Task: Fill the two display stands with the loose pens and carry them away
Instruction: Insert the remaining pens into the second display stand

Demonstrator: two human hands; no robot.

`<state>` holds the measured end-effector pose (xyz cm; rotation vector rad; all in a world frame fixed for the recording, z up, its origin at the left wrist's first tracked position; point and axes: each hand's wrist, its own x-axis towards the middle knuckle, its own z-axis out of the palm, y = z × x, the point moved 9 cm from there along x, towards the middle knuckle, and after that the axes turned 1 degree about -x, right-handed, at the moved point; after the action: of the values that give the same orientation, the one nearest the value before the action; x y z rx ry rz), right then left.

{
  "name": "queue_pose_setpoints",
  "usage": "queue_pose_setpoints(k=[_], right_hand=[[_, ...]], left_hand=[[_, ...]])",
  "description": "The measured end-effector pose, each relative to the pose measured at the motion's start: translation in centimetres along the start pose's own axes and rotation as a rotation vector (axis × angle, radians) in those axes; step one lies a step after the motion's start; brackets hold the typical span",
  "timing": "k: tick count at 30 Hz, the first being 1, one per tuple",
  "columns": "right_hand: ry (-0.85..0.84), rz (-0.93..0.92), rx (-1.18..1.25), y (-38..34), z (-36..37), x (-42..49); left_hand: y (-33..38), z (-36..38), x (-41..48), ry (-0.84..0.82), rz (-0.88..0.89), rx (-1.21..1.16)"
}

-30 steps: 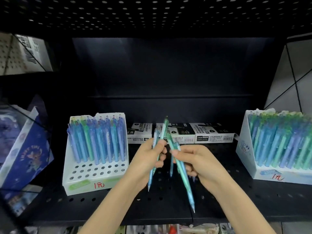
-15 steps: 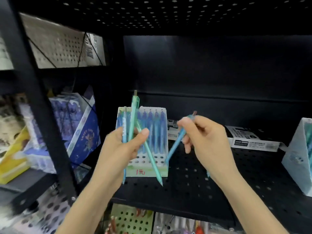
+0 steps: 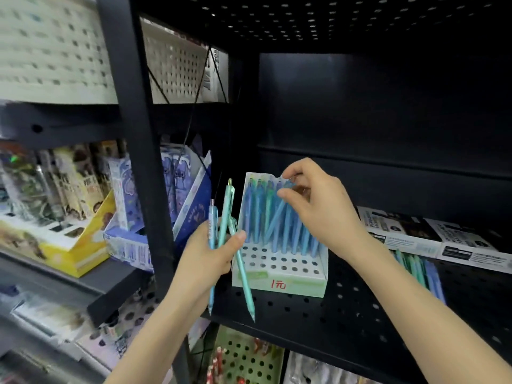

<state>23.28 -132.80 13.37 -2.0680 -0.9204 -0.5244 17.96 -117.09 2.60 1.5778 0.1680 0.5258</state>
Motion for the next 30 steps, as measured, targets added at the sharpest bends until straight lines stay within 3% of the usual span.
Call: queue_pose_setpoints(k=[8, 14, 20, 26, 30], right_hand=[[-0.104, -0.003, -0.150, 0.9, 1.8, 1.3], [-0.080, -0.141, -0.358, -0.4, 1.5, 3.5], [-0.225, -0.068, -0.438, 0.6, 2.3, 4.0], [0.008, -0.137, -0.421, -1.9, 0.8, 1.2], [-0.169, -0.070, -0.415, -2.5, 3.2, -0.2]], left_hand=[[-1.7, 0.9, 1.1, -0.075, -0.095, -0.005], [-1.4, 1.1, 1.1, -0.099, -0.091, -0.023], [-1.1, 2.1, 0.3, -0.160, -0.078, -0.053], [0.0, 2.1, 0.1, -0.166, -0.018, -0.051], [1.4, 1.6, 0.3, -0.105, 0.101, 0.016]])
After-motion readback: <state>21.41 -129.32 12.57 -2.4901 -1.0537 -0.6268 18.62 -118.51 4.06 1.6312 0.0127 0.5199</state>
